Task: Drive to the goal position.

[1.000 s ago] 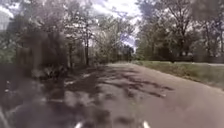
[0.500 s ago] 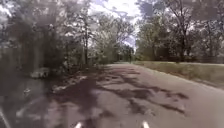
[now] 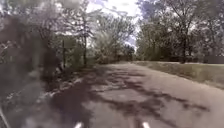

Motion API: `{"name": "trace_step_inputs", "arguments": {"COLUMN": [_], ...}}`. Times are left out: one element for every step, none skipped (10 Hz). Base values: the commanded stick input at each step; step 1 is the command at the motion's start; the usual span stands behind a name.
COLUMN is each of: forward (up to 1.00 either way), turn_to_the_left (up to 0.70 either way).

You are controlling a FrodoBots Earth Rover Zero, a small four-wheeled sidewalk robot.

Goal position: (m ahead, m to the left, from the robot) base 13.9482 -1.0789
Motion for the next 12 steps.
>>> {"name": "trace_step_inputs", "arguments": {"forward": [1.0,1.0,1.0,1.0,1.0,1.0,1.0,1.0,1.0,1.0,1.0,1.0], "turn_to_the_left": [0.0,0.0,0.0,0.0,0.0,0.0,0.0,0.0,0.0,0.0,0.0,0.0]}}
